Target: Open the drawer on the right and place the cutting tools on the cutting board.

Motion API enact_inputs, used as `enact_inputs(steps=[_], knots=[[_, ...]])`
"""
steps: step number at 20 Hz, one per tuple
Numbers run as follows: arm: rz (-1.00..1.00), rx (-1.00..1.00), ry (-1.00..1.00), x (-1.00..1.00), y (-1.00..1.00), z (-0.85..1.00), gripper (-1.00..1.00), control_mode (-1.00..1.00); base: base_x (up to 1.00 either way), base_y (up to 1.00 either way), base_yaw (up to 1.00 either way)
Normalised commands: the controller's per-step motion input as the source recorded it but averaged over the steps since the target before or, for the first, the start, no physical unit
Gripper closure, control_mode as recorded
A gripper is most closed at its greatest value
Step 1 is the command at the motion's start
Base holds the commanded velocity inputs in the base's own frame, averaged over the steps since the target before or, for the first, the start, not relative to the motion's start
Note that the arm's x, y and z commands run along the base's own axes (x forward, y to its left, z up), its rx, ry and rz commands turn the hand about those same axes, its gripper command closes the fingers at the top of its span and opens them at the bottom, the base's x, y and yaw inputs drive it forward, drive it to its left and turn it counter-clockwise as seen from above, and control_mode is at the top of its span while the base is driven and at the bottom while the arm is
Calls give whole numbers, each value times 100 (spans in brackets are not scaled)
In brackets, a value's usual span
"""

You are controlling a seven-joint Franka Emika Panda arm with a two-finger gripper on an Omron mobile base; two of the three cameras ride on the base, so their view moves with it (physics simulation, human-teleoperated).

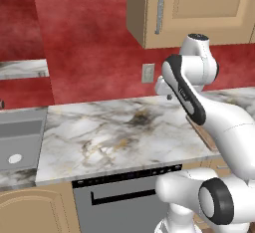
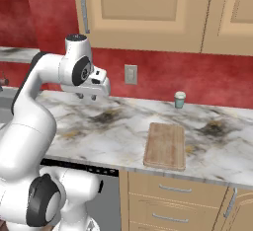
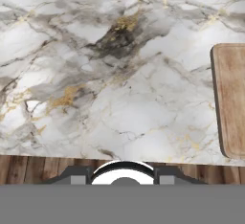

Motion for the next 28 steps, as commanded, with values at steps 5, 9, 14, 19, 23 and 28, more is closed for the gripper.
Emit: enact_inputs(steps=[5,9,14,19,23,28], knots=[[0,0,1,-15,0,-1,-100,-100,0,0,0],[-2,0,0,-31,-5,-2,-100,-100,0,0,0],[-13,0,0,-19,-25,-4,-100,-100,0,0,0],[-29,9,0,-2,-59,-27,-100,-100,0,0,0],[-37,16,-2,-2,-51,-38,-100,-100,0,0,0],[-46,24,-3,-12,-75,-61,-100,-100,0,0,0]])
